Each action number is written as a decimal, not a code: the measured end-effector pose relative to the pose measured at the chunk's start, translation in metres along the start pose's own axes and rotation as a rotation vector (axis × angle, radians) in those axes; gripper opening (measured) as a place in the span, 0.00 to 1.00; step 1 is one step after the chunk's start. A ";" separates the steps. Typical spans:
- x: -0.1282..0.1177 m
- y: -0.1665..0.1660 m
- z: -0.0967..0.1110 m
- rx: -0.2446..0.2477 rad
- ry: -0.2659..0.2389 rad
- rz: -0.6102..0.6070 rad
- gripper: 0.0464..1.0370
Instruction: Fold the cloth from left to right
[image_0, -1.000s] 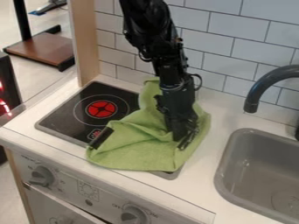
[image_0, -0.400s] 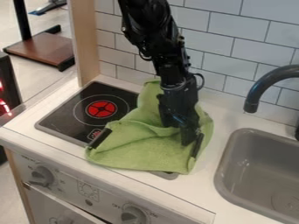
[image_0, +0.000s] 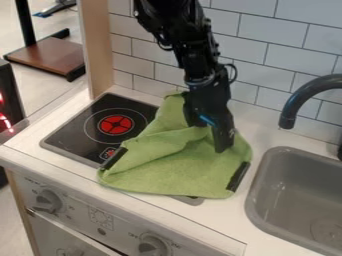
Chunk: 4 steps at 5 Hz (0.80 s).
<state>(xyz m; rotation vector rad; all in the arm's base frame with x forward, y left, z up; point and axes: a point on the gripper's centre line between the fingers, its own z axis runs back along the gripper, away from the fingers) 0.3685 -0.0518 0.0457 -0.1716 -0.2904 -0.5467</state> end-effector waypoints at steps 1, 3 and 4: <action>0.007 -0.004 0.026 0.010 -0.054 -0.013 0.96; 0.015 -0.007 0.072 0.040 -0.172 -0.021 0.96; 0.015 -0.007 0.072 0.042 -0.171 -0.027 0.96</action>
